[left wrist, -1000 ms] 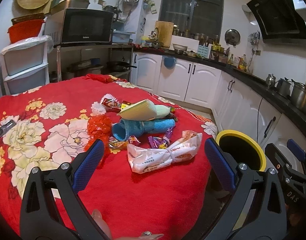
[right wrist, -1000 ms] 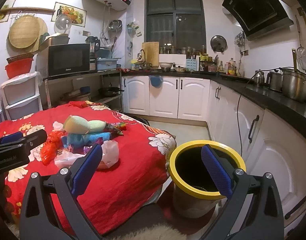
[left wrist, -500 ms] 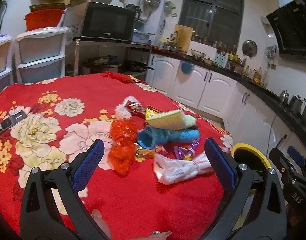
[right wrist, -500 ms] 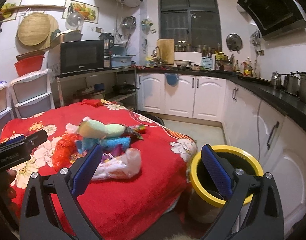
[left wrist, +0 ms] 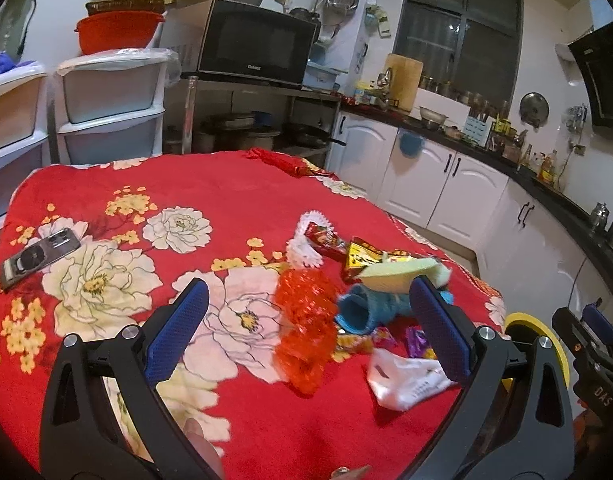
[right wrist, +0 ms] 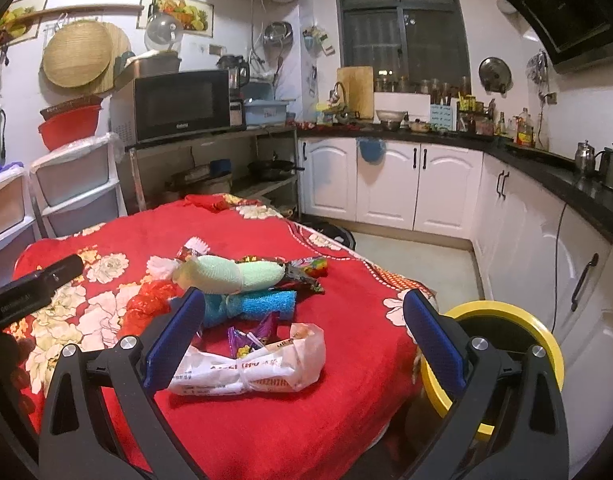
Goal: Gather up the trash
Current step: 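Grasp the red plastic bag with the left tool while the right tool grasps the white bag, then carry both bags over the yellow-rimmed trash bin with both tools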
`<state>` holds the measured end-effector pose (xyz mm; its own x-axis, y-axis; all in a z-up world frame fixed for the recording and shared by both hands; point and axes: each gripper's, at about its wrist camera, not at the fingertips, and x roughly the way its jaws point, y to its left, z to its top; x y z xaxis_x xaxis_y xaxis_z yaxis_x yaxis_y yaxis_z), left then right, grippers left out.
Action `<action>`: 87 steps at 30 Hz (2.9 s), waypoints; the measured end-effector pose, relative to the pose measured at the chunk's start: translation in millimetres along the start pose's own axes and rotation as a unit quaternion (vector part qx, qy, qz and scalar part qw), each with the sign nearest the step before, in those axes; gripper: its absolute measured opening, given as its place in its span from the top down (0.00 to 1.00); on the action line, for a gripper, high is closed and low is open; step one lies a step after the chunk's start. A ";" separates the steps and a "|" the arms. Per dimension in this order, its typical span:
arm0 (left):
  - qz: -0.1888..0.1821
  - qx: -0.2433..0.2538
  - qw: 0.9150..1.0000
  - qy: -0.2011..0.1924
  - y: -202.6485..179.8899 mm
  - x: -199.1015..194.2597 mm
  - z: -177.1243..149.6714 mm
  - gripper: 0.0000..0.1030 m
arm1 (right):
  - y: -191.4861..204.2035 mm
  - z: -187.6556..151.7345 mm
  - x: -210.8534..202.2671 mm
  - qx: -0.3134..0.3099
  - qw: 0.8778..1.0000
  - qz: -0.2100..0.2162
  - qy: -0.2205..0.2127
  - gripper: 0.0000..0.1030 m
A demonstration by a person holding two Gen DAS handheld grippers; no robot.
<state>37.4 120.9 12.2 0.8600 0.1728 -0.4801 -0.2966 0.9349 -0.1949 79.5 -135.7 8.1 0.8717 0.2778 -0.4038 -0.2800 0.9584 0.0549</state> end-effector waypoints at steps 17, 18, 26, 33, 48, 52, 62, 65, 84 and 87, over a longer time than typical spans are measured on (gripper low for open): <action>-0.019 -0.037 0.994 0.099 22.0 90.7 -0.9 0.10 | -15.3 -22.8 96.4 0.066 0.986 0.040 0.151 0.27; -0.023 -0.041 0.993 0.108 22.4 96.0 -4.0 0.10 | -16.3 -24.5 99.4 0.072 0.984 0.043 0.159 0.31; -0.037 -0.056 0.986 0.154 25.8 119.0 -22.9 0.21 | -27.5 -35.1 109.7 0.105 0.971 0.069 0.203 0.60; -0.063 -0.058 0.981 0.173 25.5 121.8 -31.8 0.55 | -29.1 -32.9 101.3 0.101 0.972 0.076 0.199 0.72; -0.058 -0.026 0.986 0.154 31.3 85.5 -26.8 0.78 | -26.2 -17.2 74.3 0.082 0.978 0.094 0.165 0.79; -0.064 -0.012 0.987 0.147 28.7 66.7 -24.2 0.79 | -29.0 -9.6 66.8 0.080 0.980 0.098 0.154 0.80; -0.102 0.019 0.988 0.111 -10.0 34.9 -7.3 0.79 | -52.2 10.3 47.2 0.087 0.985 0.087 0.121 0.80; -0.116 0.028 0.988 0.102 -25.1 29.8 -2.3 0.79 | -63.4 15.2 40.5 0.092 0.986 0.079 0.112 0.80; -0.179 0.073 0.978 0.082 -101.2 26.8 8.8 0.79 | -138.6 32.6 3.7 0.125 0.990 0.014 0.060 0.80; -0.188 0.078 0.976 0.082 -111.8 28.0 9.3 0.79 | -149.3 32.9 -0.1 0.131 0.990 0.004 0.055 0.80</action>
<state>98.6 24.1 28.5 0.8142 -0.2312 -0.5326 0.1048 0.9608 -0.2568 134.4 -276.7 30.0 0.8162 0.2905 -0.4994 -0.1600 0.9442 0.2878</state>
